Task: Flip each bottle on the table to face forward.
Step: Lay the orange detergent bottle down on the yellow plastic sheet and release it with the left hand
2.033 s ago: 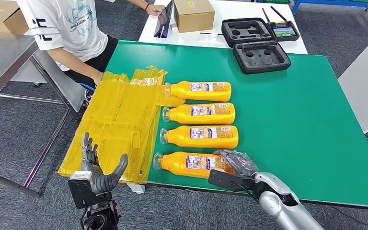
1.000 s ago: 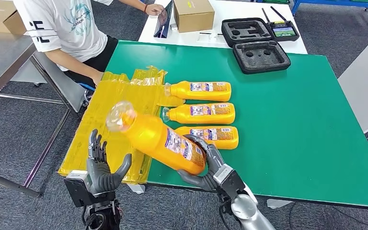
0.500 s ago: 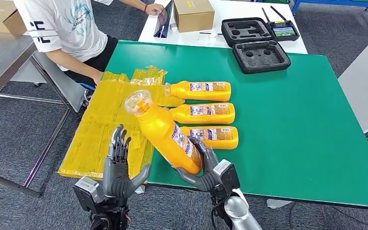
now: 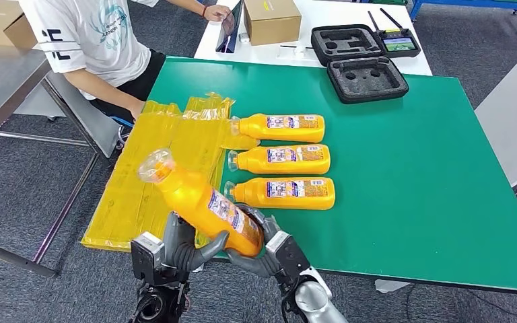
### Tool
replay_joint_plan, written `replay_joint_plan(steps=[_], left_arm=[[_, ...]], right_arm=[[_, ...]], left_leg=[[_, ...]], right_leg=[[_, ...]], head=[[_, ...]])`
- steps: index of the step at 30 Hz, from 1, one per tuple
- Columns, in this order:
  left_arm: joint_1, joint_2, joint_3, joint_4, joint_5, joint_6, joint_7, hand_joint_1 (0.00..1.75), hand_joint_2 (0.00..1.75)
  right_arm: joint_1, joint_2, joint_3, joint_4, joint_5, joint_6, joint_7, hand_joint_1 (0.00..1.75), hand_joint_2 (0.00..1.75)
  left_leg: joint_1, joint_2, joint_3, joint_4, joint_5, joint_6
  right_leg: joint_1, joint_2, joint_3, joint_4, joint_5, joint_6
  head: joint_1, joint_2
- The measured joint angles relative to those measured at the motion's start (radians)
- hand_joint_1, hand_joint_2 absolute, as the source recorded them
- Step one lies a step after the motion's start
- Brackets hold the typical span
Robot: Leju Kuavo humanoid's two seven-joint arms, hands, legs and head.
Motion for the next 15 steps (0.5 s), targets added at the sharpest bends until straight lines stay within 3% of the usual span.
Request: replay_joint_plan(steps=[10, 15], left_arm=[[-0.009, 0.0, 0.036, 0.058, 0.223, -0.161, 0.001, 0.0, 1.75], [-0.008, 0.0, 0.061, 0.057, 0.27, -0.195, -0.007, 0.0, 1.75]], right_arm=[[-0.067, 0.025, 0.04, 0.104, 0.024, 0.008, -0.004, 1.75, 1.75], [-0.09, 0.028, 0.049, 0.148, 0.028, 0.009, -0.01, 1.75, 1.75]], left_leg=[[0.0, 0.0, 0.0, 0.0, 0.0, 0.0], [0.0, 0.0, 0.0, 0.0, 0.0, 0.0]], right_leg=[[0.0, 0.0, 0.0, 0.0, 0.0, 0.0], [0.0, 0.0, 0.0, 0.0, 0.0, 0.0]], head=[[0.0, 0.0], [0.0, 0.0]])
